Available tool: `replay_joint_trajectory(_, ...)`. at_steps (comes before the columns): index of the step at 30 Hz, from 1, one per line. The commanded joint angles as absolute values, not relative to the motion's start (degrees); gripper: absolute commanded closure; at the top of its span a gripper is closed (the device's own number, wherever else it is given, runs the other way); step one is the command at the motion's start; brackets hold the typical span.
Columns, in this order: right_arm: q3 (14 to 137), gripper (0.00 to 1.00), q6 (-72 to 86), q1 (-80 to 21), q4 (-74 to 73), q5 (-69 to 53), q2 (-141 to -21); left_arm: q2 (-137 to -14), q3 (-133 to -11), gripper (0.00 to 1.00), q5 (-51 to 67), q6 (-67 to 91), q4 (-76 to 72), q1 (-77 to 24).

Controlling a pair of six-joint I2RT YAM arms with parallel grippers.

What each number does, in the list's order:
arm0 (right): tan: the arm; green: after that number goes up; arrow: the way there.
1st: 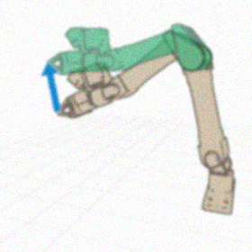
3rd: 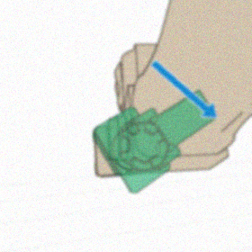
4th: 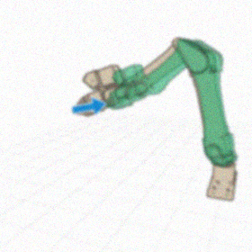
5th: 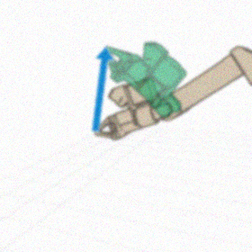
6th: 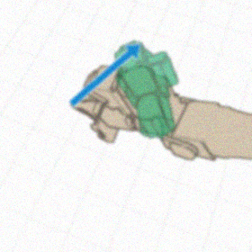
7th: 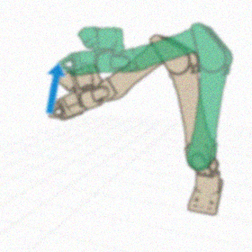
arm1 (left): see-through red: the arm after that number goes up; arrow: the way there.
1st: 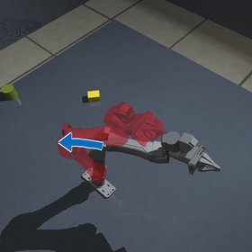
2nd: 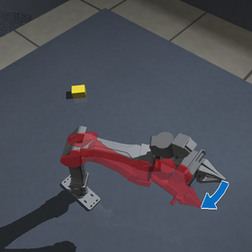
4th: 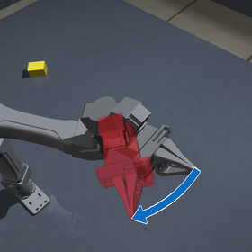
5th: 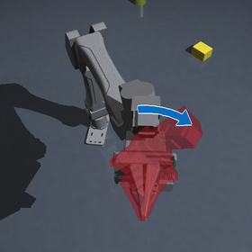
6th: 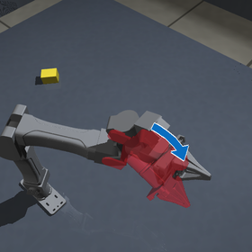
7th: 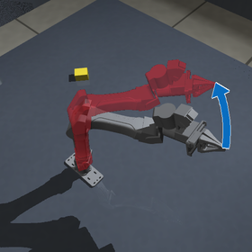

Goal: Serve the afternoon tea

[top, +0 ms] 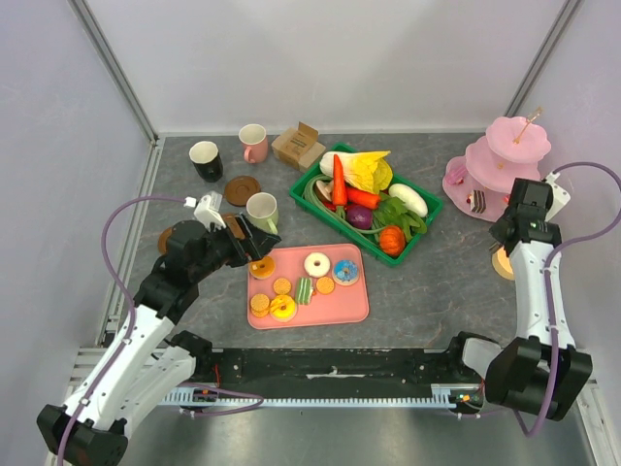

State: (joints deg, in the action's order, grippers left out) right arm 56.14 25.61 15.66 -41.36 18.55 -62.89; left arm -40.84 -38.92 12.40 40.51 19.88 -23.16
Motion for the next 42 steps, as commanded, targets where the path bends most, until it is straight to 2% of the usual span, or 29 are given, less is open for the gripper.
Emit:
replay_joint_trajectory(1, 57.74, 1.00, 24.35, 16.70, -34.45, 16.96, -66.17, -38.76, -38.58, 0.02, 13.18, 41.92, 17.49, -23.03)
replay_joint_trajectory(15, 57.48, 1.00, 22.33, 17.58, -24.53, 17.67, -72.07, -40.96, -38.58, 0.02, 12.92, 42.01, 17.40, -23.03)
replay_joint_trajectory(26, 56.78, 0.99, 22.23, 17.67, -22.67, 13.18, -74.97, -41.48, -38.58, 0.02, 12.92, 42.10, 17.40, -23.11)
replay_joint_trajectory(35, 56.60, 0.70, 22.94, 17.67, -26.80, 14.67, -74.62, -41.22, -38.50, 0.02, 13.53, 42.36, 17.58, -23.03)
replay_joint_trajectory(42, 56.51, 0.56, 21.89, 17.67, -28.21, 16.00, -73.65, -40.78, -38.50, 0.02, 13.89, 42.28, 17.58, -23.03)
